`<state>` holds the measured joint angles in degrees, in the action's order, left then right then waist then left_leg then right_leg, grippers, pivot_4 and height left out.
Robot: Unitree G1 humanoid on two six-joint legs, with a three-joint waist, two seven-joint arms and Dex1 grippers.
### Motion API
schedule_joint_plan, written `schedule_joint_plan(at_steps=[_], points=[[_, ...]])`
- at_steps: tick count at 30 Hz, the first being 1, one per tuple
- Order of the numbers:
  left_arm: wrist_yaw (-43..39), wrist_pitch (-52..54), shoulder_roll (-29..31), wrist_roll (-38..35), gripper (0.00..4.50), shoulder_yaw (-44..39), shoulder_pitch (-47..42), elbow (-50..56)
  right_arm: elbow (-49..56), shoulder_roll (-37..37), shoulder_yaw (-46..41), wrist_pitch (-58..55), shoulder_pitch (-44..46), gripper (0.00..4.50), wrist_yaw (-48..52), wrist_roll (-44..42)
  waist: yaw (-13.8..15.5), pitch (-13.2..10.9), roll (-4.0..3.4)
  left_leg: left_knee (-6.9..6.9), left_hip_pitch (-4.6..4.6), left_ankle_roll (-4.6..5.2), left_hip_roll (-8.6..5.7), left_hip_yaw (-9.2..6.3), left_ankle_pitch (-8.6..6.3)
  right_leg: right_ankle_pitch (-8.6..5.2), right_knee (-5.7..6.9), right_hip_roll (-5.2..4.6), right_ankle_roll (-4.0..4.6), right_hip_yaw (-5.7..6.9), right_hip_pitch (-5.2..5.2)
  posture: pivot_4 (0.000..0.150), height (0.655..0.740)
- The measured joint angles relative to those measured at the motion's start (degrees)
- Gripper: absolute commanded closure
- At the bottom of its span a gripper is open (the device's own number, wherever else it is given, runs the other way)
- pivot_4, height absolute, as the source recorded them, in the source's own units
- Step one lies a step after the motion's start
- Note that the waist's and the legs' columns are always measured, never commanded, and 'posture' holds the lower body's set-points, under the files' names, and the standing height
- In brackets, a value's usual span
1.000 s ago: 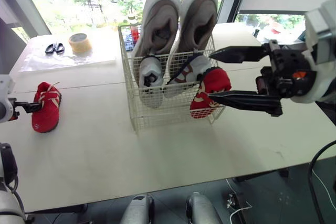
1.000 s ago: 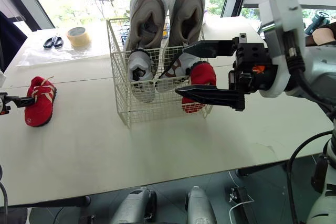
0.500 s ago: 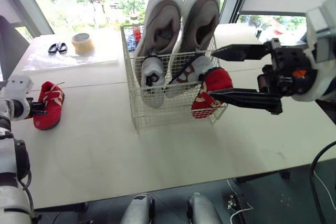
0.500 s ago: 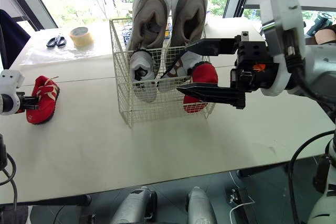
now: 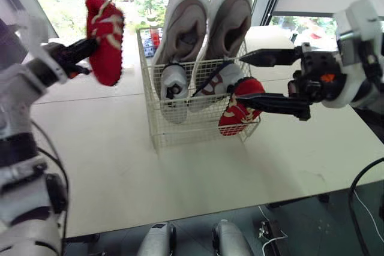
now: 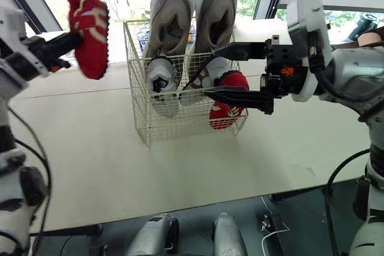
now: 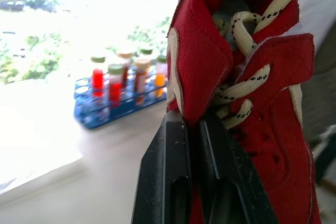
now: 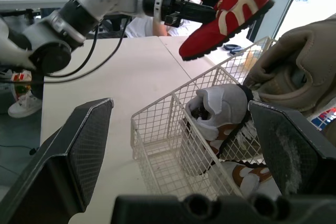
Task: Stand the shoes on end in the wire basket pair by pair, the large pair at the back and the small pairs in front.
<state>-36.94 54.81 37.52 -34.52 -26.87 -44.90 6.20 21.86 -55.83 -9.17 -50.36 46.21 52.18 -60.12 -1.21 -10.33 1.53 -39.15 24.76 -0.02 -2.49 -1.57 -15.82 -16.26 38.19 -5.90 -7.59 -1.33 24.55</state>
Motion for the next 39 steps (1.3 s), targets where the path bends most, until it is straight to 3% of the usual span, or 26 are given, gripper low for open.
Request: schedule_joint_plan(at_steps=[7,13,20,29,39], points=[[10.5,14.3,0.2,-7.9,4.44,0.7,-1.9,14.8,-5.5,1.2,3.4,3.7,0.4,0.00,5.0,6.7,0.6,0.0,-0.03,-0.03,-0.04,-0.24,0.04,-0.03,0.15,0.02,0.14,0.19,0.04,0.03,-0.01,0.150,0.7400],[16.3,13.4,-0.3,-8.5,4.44,1.7,-6.7,16.5,-9.9,3.8,6.7,6.6,0.8,0.00,8.0,12.2,0.6,0.0,-0.02,-0.01,-0.04,-0.27,0.01,-0.06,0.17,0.02,0.03,0.18,0.04,0.05,-0.05,0.150,0.7400],[18.2,0.8,-3.9,-4.2,4.44,6.1,1.4,22.8,-13.7,7.5,10.5,10.1,2.6,0.00,11.2,18.2,0.5,0.0,-0.05,0.03,-0.06,-0.32,0.02,-0.05,0.19,0.03,0.01,0.16,0.05,0.03,-0.04,0.150,0.7400],[19.2,-24.5,-20.0,2.8,4.44,12.4,14.3,25.5,-18.2,7.8,11.3,13.7,3.4,0.00,15.0,24.3,0.9,0.0,-0.04,-0.01,-0.06,-0.32,-0.01,-0.04,0.19,0.07,-0.07,0.10,0.09,0.09,-0.11,0.150,0.7400],[18.2,-42.1,-24.4,10.0,4.44,18.1,19.4,26.6,-18.7,8.1,11.3,15.0,2.3,0.00,16.0,27.4,0.8,0.0,-0.05,0.00,-0.07,-0.32,-0.02,-0.03,0.19,0.07,-0.08,0.12,0.09,0.09,-0.12,0.150,0.7400]])
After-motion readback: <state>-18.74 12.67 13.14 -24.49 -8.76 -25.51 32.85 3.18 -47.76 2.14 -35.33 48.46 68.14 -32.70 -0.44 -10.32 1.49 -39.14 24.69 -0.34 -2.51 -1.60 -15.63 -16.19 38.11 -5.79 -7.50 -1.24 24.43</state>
